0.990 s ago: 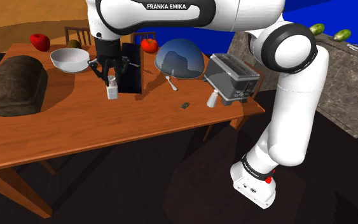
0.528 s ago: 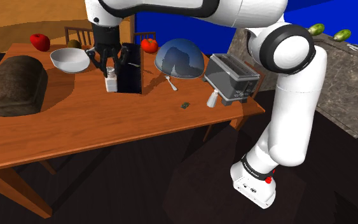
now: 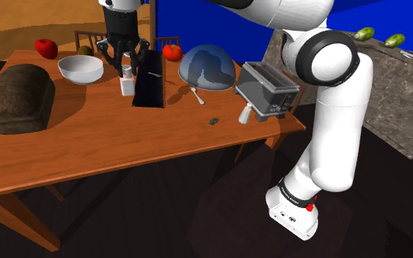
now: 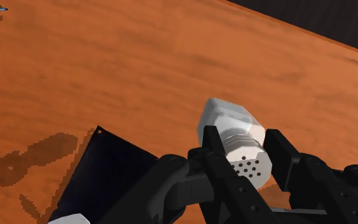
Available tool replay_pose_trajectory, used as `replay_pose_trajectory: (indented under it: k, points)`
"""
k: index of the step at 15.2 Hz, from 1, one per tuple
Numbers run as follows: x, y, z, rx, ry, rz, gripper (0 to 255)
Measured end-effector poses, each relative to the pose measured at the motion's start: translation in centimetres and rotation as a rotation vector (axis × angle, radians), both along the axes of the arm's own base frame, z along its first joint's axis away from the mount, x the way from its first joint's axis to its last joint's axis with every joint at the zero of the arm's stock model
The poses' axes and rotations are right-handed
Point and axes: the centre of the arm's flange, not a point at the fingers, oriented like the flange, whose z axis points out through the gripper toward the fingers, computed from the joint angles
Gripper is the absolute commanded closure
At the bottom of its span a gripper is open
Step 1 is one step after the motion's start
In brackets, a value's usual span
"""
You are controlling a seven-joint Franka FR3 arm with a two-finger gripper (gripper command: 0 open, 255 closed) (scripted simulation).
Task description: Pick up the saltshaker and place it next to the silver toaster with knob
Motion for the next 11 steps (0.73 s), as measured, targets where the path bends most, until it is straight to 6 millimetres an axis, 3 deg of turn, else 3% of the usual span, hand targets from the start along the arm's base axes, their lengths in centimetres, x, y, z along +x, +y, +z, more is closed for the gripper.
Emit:
replay_pose_trajectory:
  k: [11]
  points:
    - [0.0,0.1,5.9,0.000,-0.001,0.001,255]
